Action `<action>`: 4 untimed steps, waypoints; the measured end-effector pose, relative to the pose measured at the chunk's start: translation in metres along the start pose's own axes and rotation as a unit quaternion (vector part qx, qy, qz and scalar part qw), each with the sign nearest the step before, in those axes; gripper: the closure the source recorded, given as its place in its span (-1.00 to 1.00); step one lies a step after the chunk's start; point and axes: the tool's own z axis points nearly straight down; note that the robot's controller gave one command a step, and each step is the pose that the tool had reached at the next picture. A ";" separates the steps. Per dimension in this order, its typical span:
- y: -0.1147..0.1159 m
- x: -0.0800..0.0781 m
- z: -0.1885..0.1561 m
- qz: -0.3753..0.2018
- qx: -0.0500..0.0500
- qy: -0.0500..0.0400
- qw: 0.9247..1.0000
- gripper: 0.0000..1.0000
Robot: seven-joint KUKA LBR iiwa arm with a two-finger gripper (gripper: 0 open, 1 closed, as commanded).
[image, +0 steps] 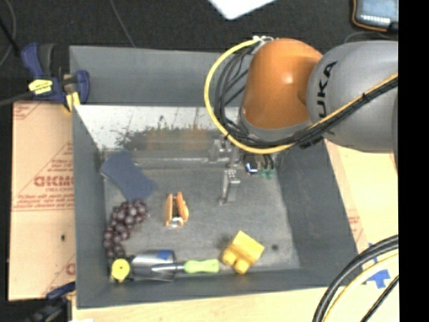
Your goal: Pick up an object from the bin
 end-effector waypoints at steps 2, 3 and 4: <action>0.012 -0.007 0.031 -0.054 0.001 -0.005 0.999 -1.00; 0.044 -0.013 0.054 -0.036 -0.001 -0.005 0.999 -1.00; 0.051 -0.018 0.070 -0.168 0.001 -0.005 0.986 -1.00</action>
Offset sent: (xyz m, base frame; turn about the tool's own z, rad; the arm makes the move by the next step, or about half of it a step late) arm 0.0147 0.0479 -0.1305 -0.4001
